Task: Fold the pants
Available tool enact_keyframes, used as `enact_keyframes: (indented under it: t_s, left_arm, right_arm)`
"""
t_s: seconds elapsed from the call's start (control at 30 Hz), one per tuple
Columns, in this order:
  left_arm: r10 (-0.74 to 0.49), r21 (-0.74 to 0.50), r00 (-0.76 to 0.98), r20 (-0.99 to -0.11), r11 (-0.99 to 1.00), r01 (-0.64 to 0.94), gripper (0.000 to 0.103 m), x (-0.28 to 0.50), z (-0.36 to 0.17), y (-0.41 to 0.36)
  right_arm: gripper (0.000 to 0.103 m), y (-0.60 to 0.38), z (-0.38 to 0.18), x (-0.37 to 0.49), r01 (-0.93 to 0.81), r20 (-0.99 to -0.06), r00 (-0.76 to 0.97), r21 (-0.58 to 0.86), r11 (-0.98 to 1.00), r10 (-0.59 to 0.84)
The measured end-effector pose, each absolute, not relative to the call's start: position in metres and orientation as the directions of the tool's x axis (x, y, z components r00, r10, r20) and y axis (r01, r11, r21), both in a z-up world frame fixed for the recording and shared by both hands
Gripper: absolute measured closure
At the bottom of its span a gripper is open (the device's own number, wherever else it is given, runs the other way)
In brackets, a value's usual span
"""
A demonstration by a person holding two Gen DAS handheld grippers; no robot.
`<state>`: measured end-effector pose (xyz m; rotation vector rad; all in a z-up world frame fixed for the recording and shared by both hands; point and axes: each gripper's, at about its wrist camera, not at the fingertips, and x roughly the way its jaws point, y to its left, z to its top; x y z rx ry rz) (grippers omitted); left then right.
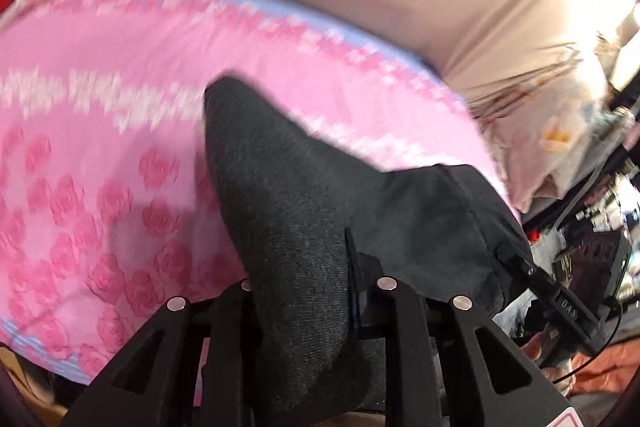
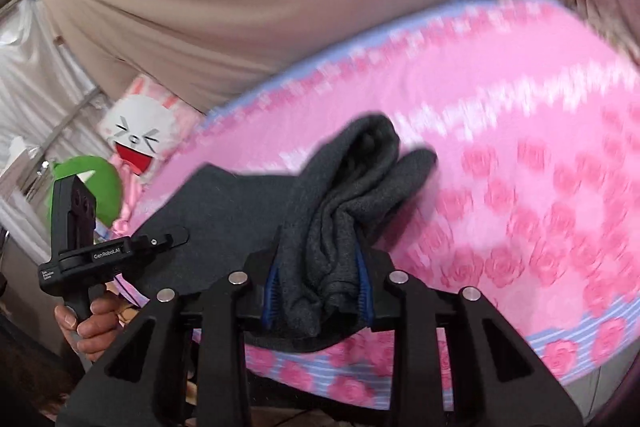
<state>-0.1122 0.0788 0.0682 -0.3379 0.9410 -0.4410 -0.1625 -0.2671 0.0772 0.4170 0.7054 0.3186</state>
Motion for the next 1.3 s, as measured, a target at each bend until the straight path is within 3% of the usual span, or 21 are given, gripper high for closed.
enact_keyframes:
  t_s: [0.27, 0.6, 0.93, 1.1, 1.13, 1.17, 1.2, 1.23, 1.27, 1.3]
  left_arm:
    - [-0.492, -0.327, 0.699, -0.519, 0.870, 0.370, 0.085, -0.133, 0.181, 0.061]
    - [-0.424, -0.099, 0.865, -0.269, 0.906, 0.413, 0.084, -0.111, 0.285, 0.043]
    - [-0.358, 0.015, 0.919, -0.163, 0.931, 0.365, 0.083, -0.026, 0.308, 0.031]
    - [-0.321, 0.005, 0.925, -0.204, 0.944, 0.329, 0.079, 0.041, 0.286, 0.029]
    - [-0.305, -0.002, 0.923, -0.235, 0.950, 0.313, 0.075, 0.062, 0.274, 0.028]
    - [-0.298, -0.011, 0.913, -0.279, 0.951, 0.308, 0.073, 0.083, 0.256, 0.026]
    - [-0.273, -0.009, 0.898, -0.345, 0.958, 0.288, 0.060, 0.108, 0.232, 0.025]
    - [-0.246, -0.009, 0.882, -0.403, 0.964, 0.265, 0.040, 0.126, 0.210, 0.025]
    - [-0.182, 0.002, 0.846, -0.501, 0.977, 0.211, 0.034, 0.152, 0.170, 0.026]
    - [-0.091, 0.033, 0.811, -0.578, 0.990, 0.135, 0.036, 0.170, 0.132, 0.031]
  right_arm:
    - [0.074, -0.258, 0.190, -0.171, -0.251, -0.334, 0.869, 0.341, 0.906, 0.366]
    - [0.074, -0.257, 0.274, -0.127, -0.311, -0.076, 0.940, 0.209, 0.927, 0.332]
    - [0.074, -0.253, 0.297, -0.033, -0.306, -0.025, 0.949, 0.168, 0.937, 0.315]
    - [0.070, -0.263, 0.272, 0.035, -0.281, -0.073, 0.950, 0.229, 0.932, 0.304]
    - [0.067, -0.266, 0.256, 0.054, -0.264, -0.093, 0.952, 0.243, 0.933, 0.293]
    - [0.055, -0.268, 0.238, 0.070, -0.229, -0.116, 0.958, 0.245, 0.942, 0.263]
    - [0.031, -0.271, 0.209, 0.088, -0.136, -0.180, 0.967, 0.233, 0.963, 0.180]
    - [0.025, -0.271, 0.185, 0.099, -0.048, -0.245, 0.965, 0.200, 0.979, 0.098]
    - [0.025, -0.271, 0.166, 0.103, -0.002, -0.292, 0.955, 0.169, 0.986, 0.052]
    - [0.029, -0.269, 0.140, 0.105, 0.025, -0.356, 0.934, 0.135, 0.991, 0.025]
